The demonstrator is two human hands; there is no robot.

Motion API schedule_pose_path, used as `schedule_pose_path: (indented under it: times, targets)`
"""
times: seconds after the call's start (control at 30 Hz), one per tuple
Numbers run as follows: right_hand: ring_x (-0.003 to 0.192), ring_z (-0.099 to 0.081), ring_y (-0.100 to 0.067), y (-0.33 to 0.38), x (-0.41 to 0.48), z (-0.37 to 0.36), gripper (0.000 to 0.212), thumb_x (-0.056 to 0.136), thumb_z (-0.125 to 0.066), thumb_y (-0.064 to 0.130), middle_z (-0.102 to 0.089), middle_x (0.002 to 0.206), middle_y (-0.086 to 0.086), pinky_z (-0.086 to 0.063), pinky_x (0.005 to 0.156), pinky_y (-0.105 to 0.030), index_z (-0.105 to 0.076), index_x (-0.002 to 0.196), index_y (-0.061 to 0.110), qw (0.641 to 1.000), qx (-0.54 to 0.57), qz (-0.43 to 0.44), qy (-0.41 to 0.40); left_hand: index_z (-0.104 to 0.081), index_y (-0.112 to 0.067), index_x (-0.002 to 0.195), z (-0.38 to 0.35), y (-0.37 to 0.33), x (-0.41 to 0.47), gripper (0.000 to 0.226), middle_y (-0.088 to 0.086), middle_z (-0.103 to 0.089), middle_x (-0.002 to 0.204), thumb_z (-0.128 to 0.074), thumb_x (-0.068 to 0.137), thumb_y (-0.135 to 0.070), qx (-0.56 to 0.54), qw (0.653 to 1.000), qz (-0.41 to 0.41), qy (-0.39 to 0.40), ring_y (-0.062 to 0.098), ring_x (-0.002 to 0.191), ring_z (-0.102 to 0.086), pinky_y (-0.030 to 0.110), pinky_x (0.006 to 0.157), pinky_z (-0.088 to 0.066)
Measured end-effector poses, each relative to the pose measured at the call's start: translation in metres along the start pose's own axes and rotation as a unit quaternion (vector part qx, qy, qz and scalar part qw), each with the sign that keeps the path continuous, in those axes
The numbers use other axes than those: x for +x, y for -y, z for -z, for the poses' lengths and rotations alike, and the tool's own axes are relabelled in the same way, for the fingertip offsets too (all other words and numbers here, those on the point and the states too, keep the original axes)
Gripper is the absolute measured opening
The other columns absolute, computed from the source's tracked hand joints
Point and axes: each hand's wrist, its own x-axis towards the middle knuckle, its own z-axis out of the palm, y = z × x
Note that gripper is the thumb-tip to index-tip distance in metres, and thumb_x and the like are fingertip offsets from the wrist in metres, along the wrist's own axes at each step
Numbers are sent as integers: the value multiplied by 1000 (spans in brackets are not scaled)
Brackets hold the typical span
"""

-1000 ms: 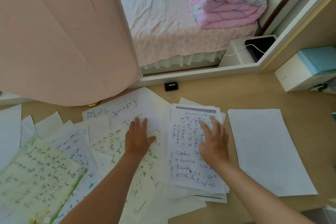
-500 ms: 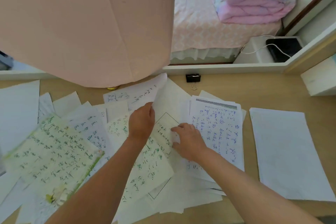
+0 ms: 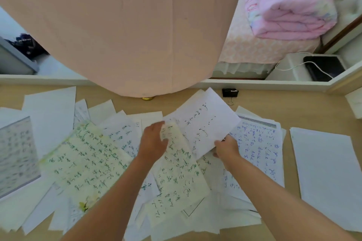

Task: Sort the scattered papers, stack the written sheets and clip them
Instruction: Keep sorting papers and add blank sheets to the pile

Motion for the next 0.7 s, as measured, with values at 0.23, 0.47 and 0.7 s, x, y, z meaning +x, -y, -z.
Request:
schedule_pose_path:
  times: [0.23, 0.47, 0.7]
  targets:
    - [83, -57, -24, -24, -5, 33, 35, 88, -35, -1, -62, 96, -2, -40, 56, -26, -57, 107, 18, 989, -130, 30, -64, -28, -14, 146, 3, 28, 21, 110, 8, -35, 140, -82, 63, -60, 209, 973, -9, 101, 27, 130, -35, 42, 108, -37]
    - [64, -48, -22, -30, -12, 46, 17, 94, -44, 13, -53, 76, -7, -40, 58, -31, -49, 78, 11, 990, -95, 42, -95, -54, -21, 111, 4, 21, 39, 46, 3, -44, 117, -78, 77, -41, 194, 973, -23, 123, 24, 115, -43, 38, 99, -41]
    - [71, -53, -24, -27, -15, 55, 21, 99, -47, 13, -58, 80, -9, -49, 64, -38, -56, 84, 0, 994, -6, 63, -85, -60, -28, 98, 6, -7, 35, 15, -8, -62, 93, -65, 92, -15, -45, 977, -126, 166, 14, 89, -58, 17, 68, -42]
